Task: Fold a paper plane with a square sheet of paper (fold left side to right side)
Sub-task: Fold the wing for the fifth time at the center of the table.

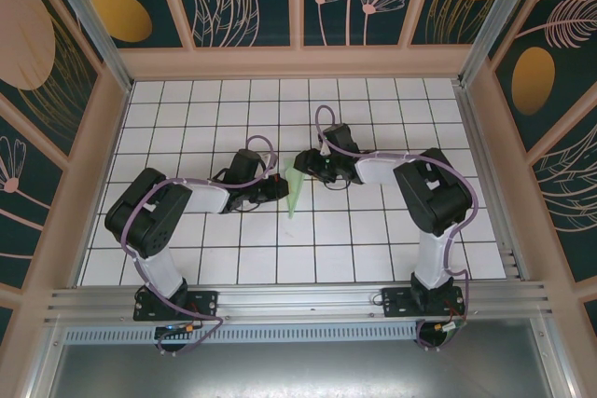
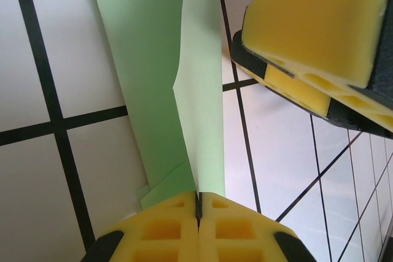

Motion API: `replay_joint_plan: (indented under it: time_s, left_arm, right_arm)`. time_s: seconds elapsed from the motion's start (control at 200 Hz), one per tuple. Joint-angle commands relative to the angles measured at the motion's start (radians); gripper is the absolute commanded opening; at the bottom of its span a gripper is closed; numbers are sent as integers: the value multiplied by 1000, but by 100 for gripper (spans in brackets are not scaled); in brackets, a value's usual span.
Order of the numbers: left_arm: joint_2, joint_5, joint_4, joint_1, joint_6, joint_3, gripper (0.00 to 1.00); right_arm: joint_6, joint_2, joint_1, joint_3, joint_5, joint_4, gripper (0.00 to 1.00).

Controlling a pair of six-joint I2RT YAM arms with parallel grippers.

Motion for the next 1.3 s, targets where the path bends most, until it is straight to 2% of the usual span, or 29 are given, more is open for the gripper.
replay_joint_plan:
  time_s: [0.0,0.851,1.296]
  left_arm:
    - [0,-12,-20,7,23,20,5]
    - [9,-10,-35,6,33,27,4]
    - [22,-30,-59,6,50,39,4]
  right_arm:
    - [2,-6,5,7,-12,17,54]
    - [-11,58,22,58,-31,16,55]
    - [-37,119,26,104,25,-139,54]
